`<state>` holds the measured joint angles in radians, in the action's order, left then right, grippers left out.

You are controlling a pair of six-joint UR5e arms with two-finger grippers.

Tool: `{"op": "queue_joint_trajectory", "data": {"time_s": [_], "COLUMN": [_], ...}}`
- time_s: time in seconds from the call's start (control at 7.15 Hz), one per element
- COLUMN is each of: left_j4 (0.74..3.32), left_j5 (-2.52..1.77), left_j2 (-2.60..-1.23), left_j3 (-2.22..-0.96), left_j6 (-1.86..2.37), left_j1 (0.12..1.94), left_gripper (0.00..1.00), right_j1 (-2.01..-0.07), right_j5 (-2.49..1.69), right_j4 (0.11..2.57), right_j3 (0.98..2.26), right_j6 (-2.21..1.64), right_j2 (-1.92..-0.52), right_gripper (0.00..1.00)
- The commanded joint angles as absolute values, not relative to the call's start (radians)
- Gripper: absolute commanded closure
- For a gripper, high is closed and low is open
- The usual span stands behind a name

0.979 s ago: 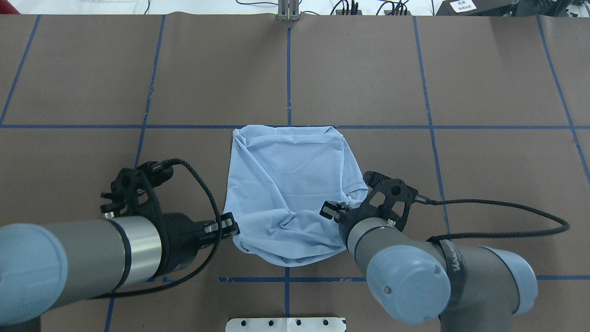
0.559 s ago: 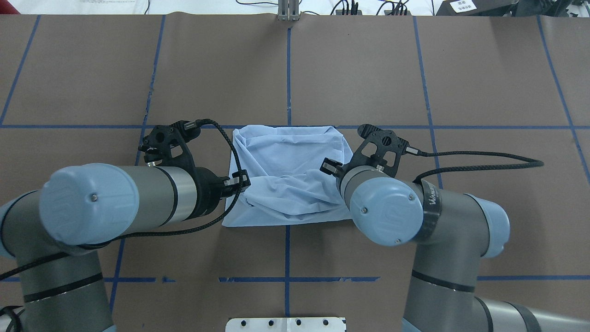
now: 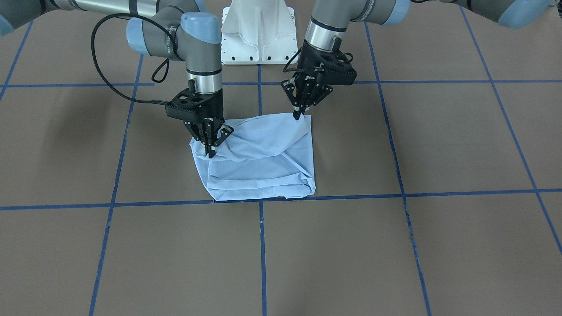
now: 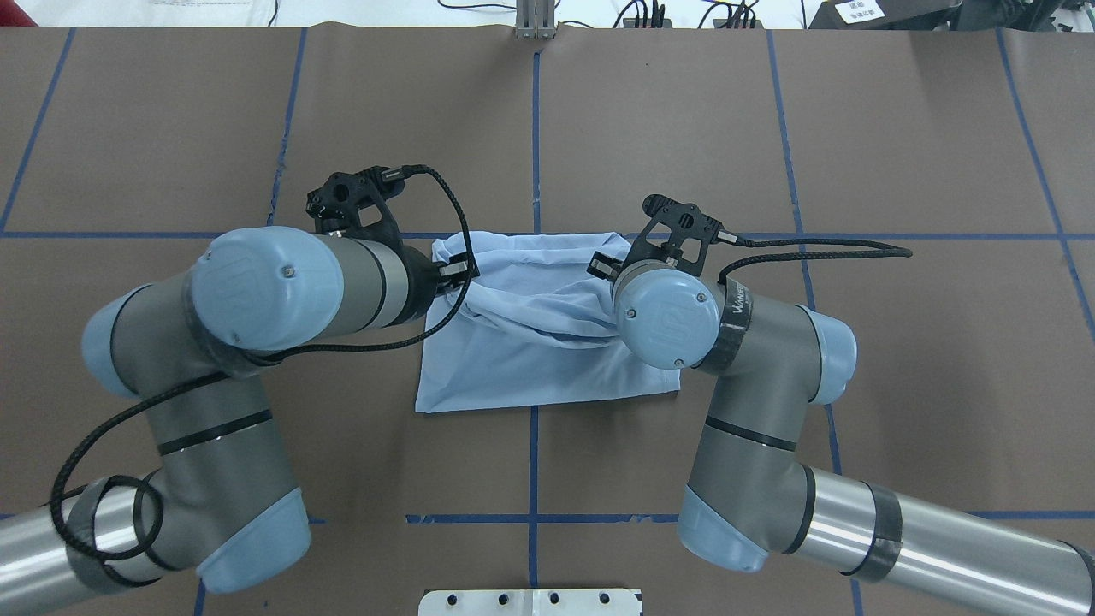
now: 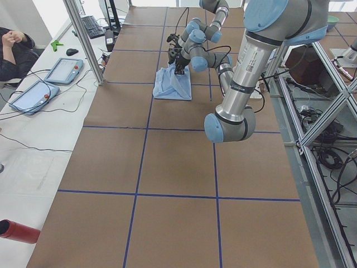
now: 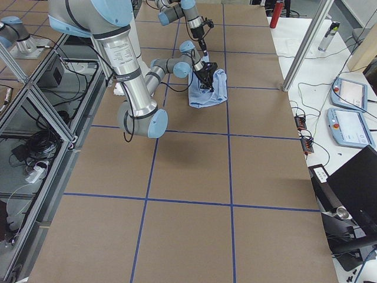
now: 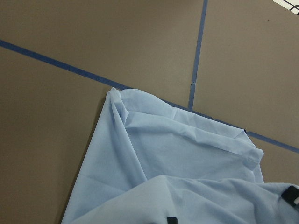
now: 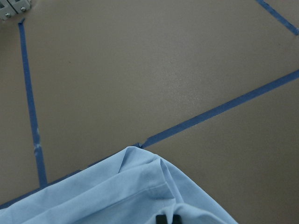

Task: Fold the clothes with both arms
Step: 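Lay the folded edge down at the far edge with both grippers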

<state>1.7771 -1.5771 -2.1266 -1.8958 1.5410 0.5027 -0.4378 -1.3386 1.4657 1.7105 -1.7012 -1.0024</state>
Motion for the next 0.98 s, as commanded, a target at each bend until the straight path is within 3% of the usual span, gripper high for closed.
{"op": "queue_joint_trajectory", "data": {"time_s": [0.0, 0.42, 0.84], "left_j4": [1.877, 1.933, 1.977], "left_j5": [-1.577, -1.574, -1.577], "left_j2": [-2.201, -2.270, -2.266], "left_j3": [-1.685, -1.482, -1.425], "left_j6": [1.481, 1.422, 1.410], "left_j1": [0.570, 0.591, 0.591], "left_gripper": [1.00, 1.00, 1.00], "right_j1": [-0.445, -0.446, -0.472], "right_j5": [-1.339, -1.339, -1.345], "right_j4": [1.443, 1.443, 1.443], "right_j3": [1.623, 1.592, 1.594], "right_j6": [-1.695, -1.692, -1.661], "right_j2": [-0.968, -0.968, -0.968], "right_gripper": [1.00, 1.00, 1.00]}}
